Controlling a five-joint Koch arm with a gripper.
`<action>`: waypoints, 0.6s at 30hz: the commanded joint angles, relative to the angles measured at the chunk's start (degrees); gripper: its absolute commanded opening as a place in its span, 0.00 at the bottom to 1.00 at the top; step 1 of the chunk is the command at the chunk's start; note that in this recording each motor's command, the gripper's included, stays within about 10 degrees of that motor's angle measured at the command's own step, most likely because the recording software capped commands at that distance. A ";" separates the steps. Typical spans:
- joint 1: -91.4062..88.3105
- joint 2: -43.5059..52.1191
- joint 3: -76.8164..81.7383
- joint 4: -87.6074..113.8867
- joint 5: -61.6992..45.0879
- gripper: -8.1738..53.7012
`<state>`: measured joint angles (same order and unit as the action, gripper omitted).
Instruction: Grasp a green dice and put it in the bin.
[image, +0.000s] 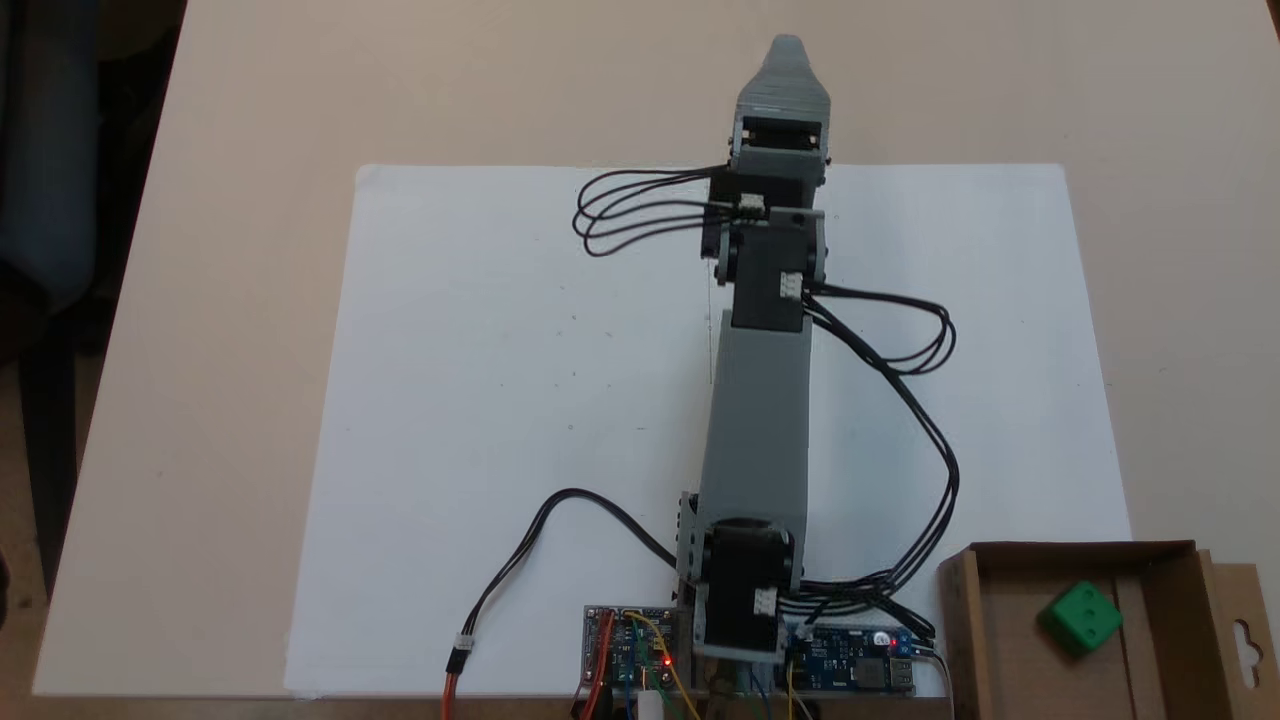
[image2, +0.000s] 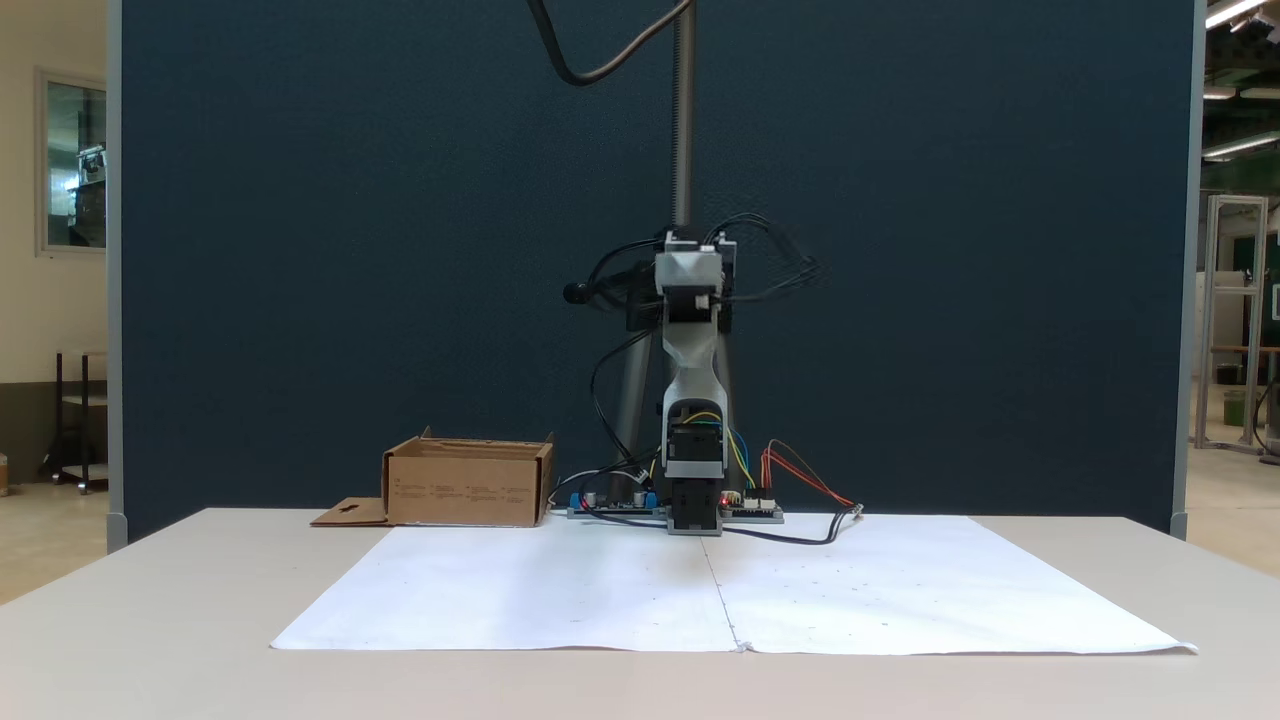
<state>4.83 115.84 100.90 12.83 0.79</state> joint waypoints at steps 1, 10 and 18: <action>0.26 3.16 1.58 -9.56 1.41 0.85; 0.18 7.21 12.66 -25.29 0.09 0.86; 0.09 13.01 24.17 -38.92 0.18 0.85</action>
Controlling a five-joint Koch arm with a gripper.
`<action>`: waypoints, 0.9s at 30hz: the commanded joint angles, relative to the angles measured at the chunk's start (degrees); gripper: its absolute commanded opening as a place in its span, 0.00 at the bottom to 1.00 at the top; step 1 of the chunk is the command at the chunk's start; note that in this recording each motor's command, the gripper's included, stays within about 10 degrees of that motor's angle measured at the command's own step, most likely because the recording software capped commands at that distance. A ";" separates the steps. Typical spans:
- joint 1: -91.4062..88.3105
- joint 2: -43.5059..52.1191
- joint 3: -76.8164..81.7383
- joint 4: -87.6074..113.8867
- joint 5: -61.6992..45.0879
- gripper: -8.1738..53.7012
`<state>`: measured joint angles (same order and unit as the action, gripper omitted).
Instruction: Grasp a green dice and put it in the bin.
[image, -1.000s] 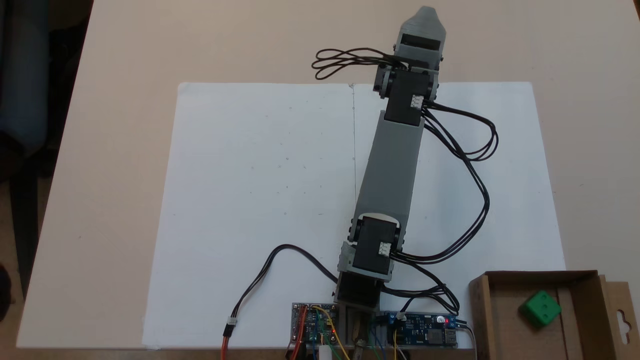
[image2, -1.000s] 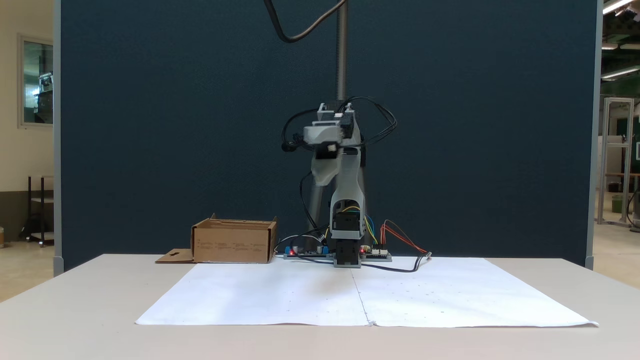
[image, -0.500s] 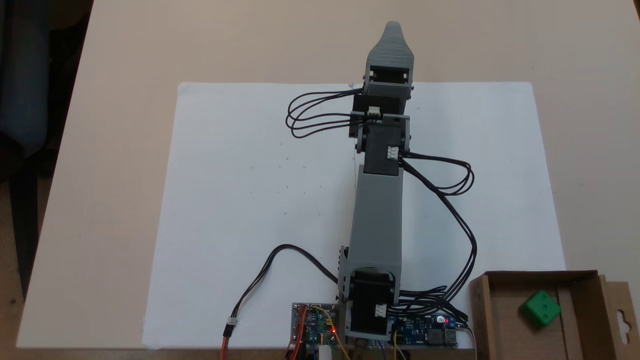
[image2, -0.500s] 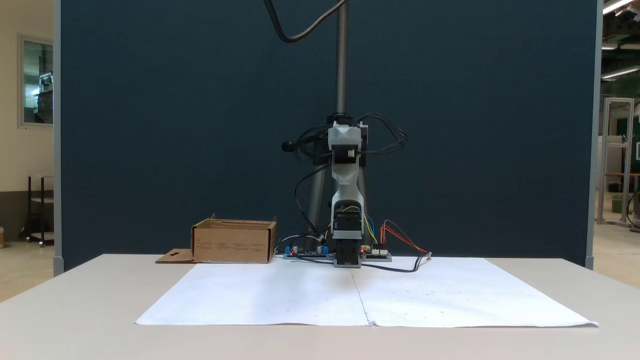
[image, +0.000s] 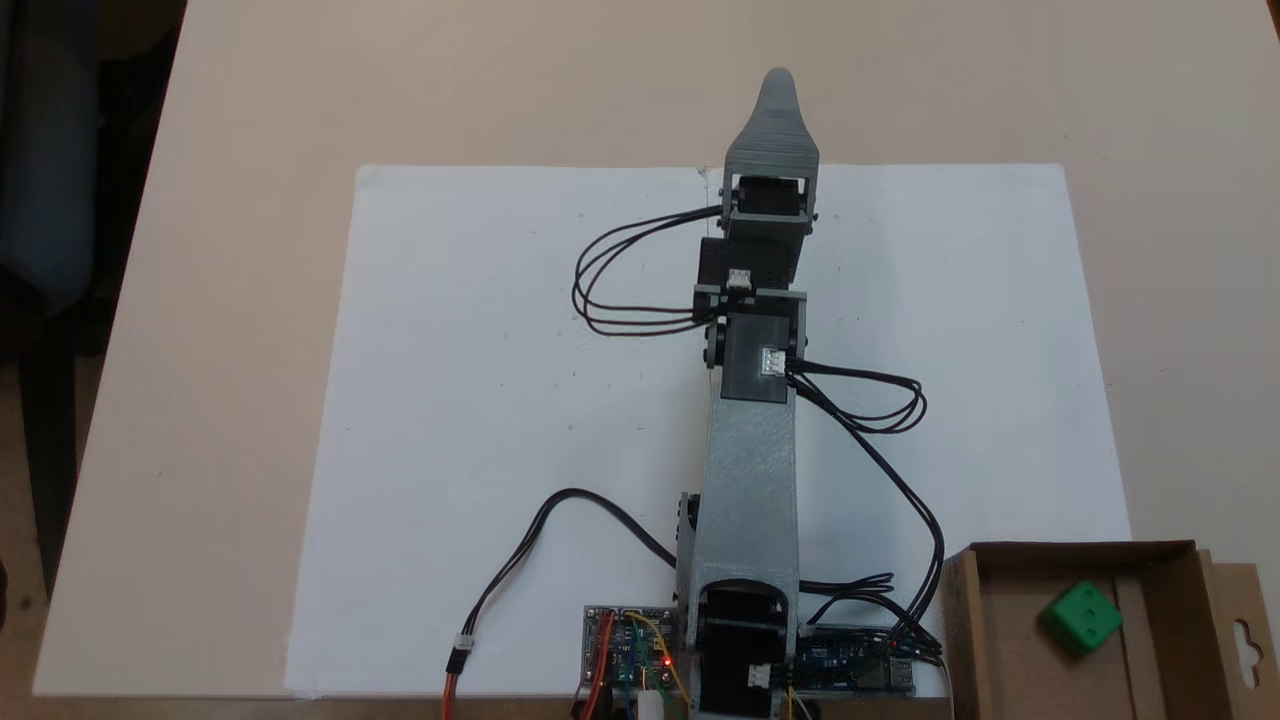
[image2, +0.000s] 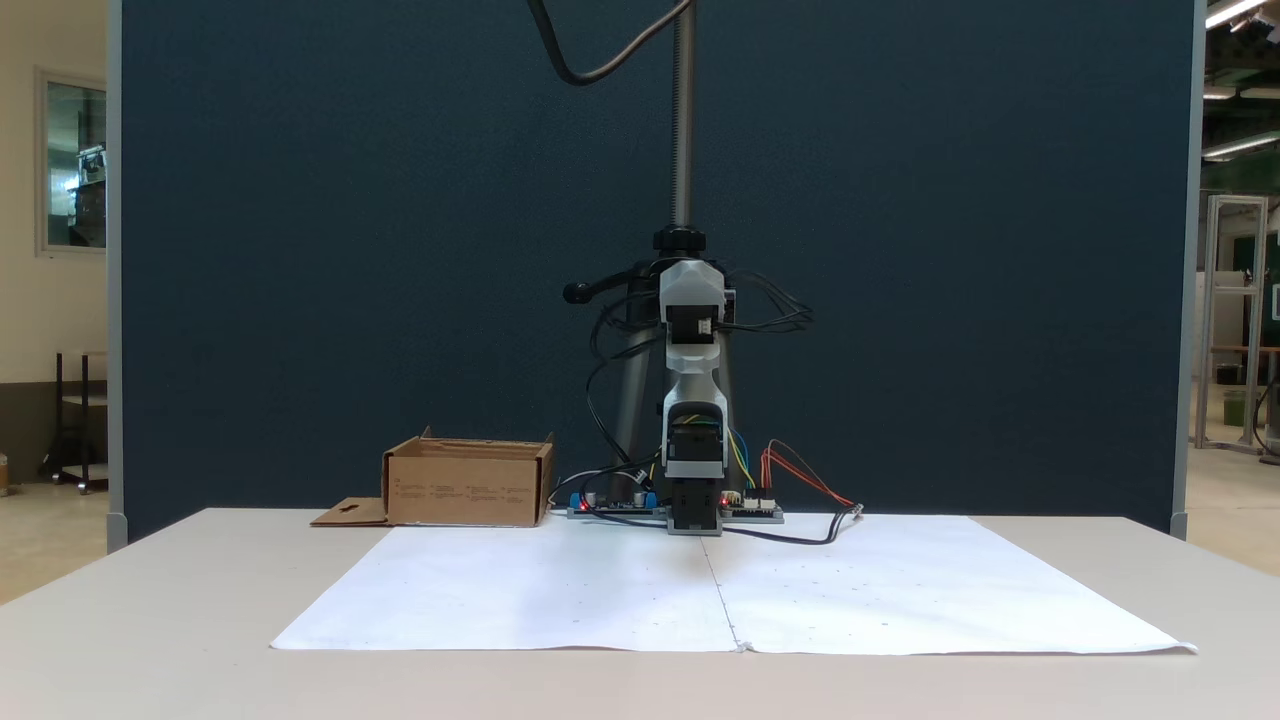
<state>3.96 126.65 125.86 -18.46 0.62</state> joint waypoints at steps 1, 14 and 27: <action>0.97 3.34 1.05 -9.47 0.35 0.85; 1.14 9.23 22.76 -31.36 0.35 0.84; 0.79 9.14 34.19 -53.77 0.44 0.85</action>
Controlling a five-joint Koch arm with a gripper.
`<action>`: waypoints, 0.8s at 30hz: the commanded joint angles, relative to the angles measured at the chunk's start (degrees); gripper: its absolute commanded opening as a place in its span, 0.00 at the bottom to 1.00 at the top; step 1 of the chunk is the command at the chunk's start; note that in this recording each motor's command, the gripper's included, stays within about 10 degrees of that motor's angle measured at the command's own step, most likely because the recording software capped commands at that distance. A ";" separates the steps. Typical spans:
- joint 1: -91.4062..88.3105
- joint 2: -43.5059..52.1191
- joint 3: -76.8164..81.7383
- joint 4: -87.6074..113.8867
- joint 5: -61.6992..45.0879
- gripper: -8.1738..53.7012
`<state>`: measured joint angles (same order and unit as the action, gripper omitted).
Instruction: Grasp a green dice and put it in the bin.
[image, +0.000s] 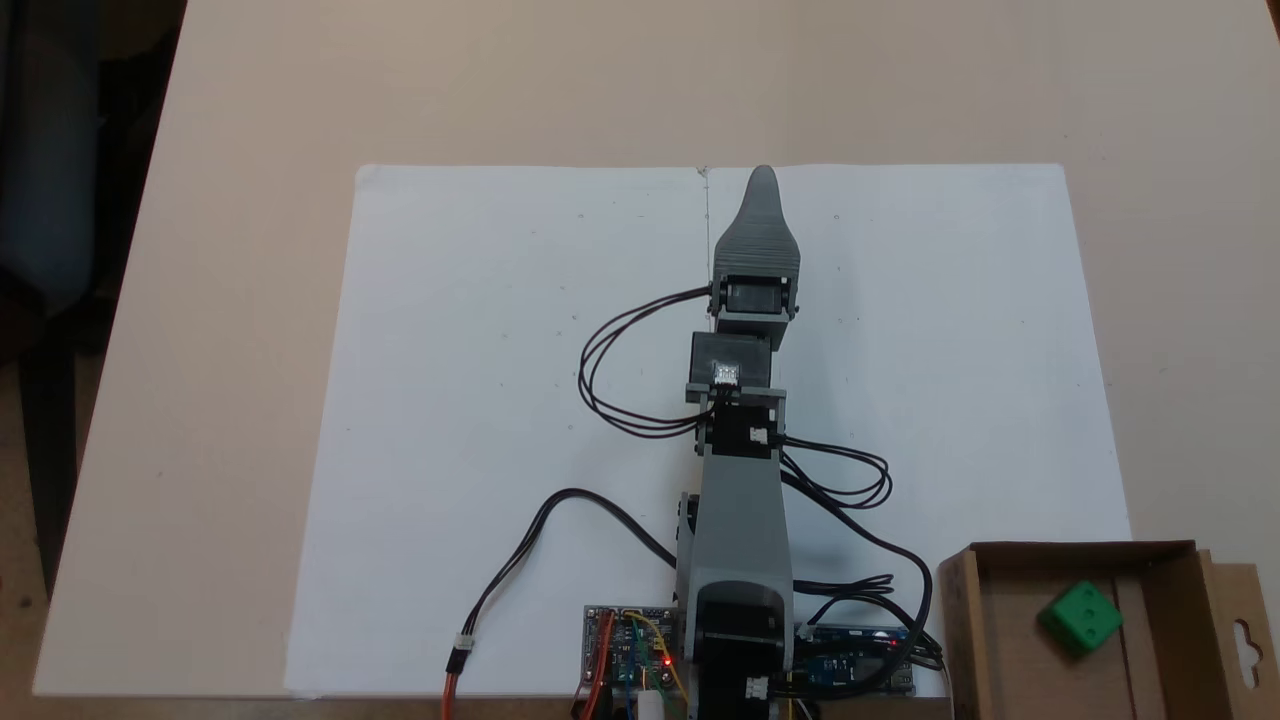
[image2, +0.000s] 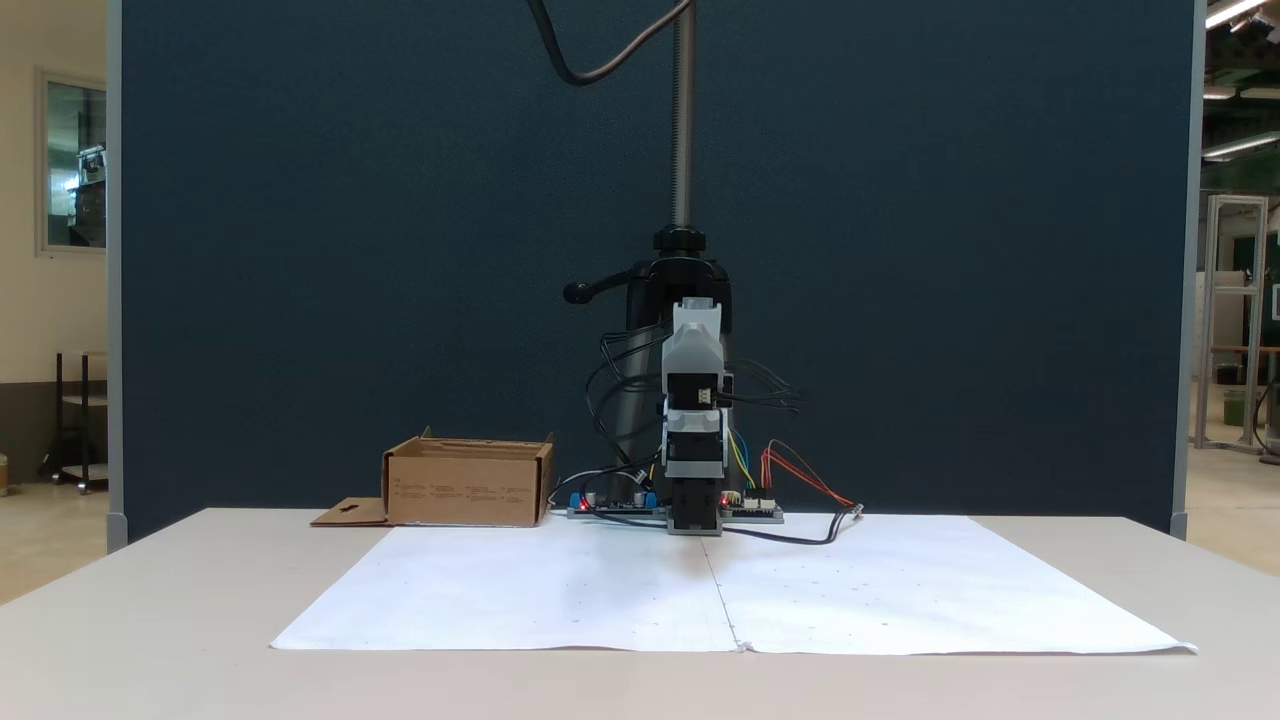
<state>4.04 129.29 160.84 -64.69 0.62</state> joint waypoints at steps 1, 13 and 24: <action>0.62 6.50 -0.09 -9.30 0.44 0.85; 0.44 6.50 11.78 -24.70 0.53 0.86; 0.44 6.50 17.23 -28.04 0.62 0.85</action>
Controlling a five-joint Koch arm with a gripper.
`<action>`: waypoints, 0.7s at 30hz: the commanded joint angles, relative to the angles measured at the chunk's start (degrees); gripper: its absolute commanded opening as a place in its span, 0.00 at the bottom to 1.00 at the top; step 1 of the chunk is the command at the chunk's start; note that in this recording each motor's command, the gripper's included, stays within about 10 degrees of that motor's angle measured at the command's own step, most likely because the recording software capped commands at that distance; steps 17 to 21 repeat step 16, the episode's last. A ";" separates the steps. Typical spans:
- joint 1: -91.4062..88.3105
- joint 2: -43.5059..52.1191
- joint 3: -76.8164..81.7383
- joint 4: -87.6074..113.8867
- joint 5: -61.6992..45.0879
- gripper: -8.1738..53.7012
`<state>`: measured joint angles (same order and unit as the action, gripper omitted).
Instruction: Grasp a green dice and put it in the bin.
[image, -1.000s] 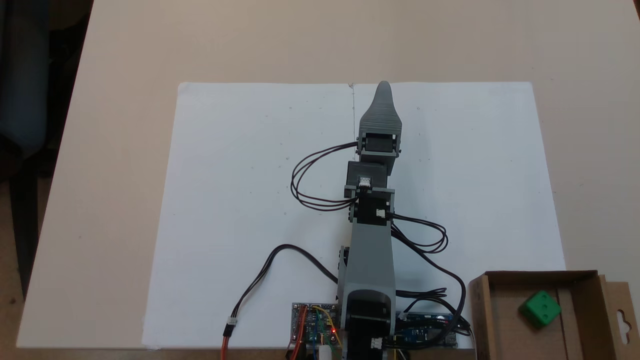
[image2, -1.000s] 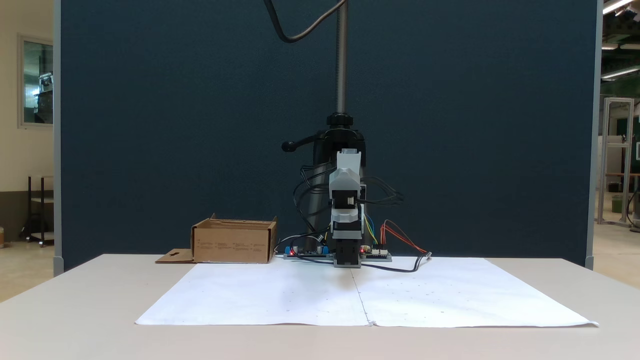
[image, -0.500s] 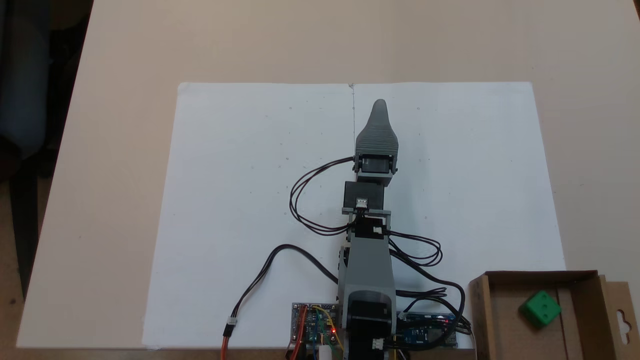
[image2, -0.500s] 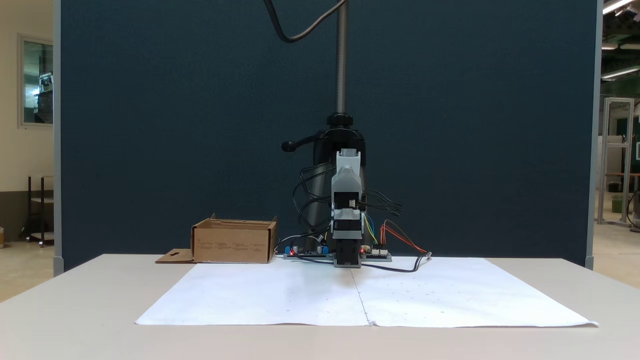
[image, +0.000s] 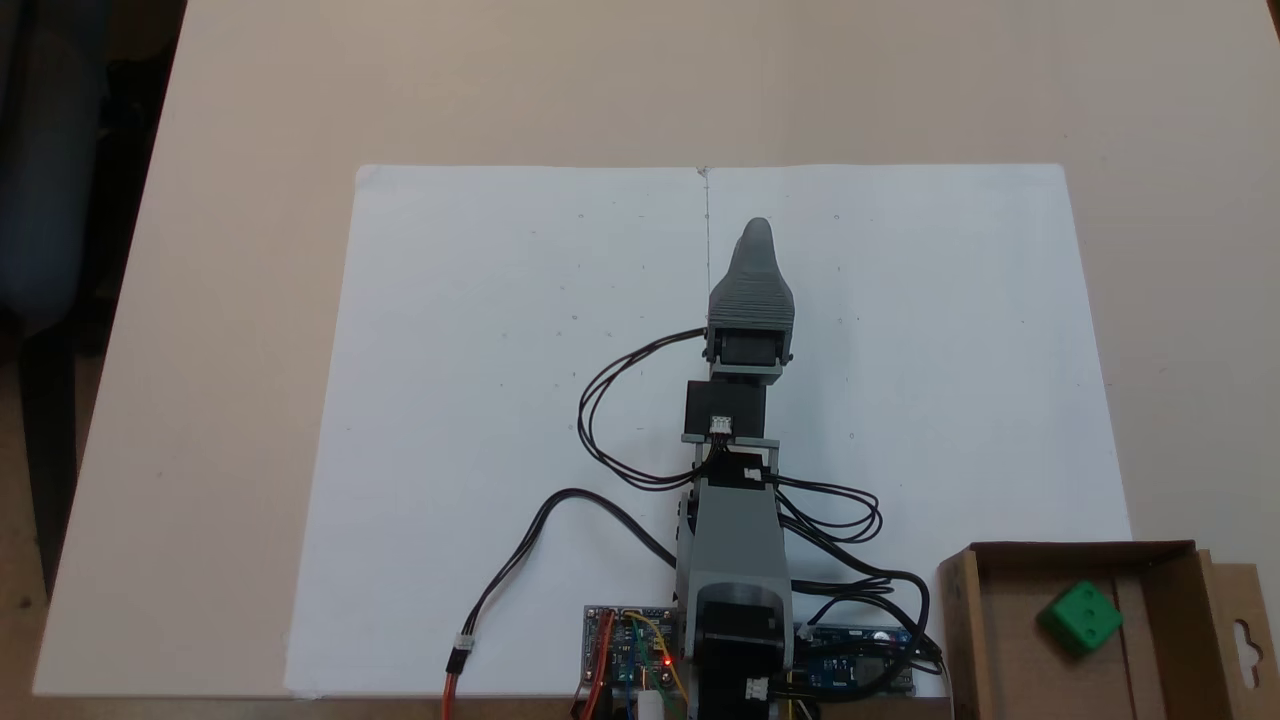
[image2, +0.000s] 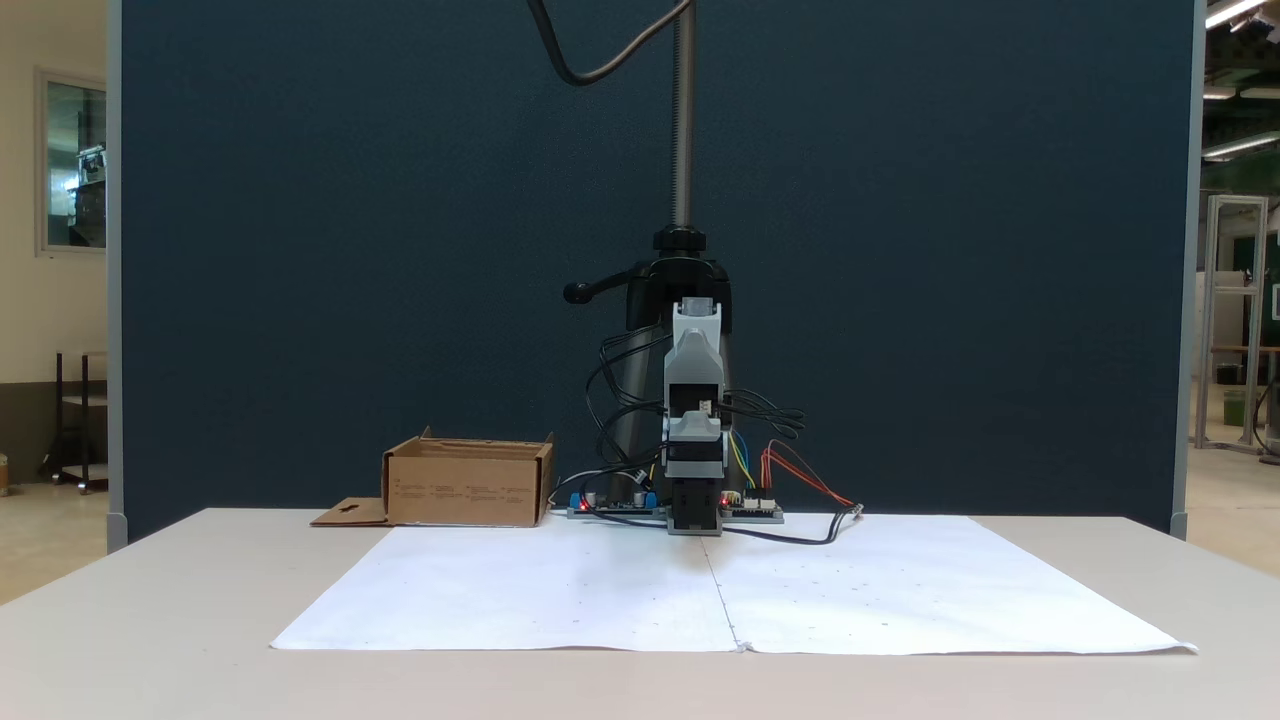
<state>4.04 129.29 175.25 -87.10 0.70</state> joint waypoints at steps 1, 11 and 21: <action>0.44 6.50 3.34 -6.33 0.53 0.85; 0.18 6.50 3.96 -7.47 0.62 0.85; 0.18 6.50 3.96 -7.47 0.62 0.85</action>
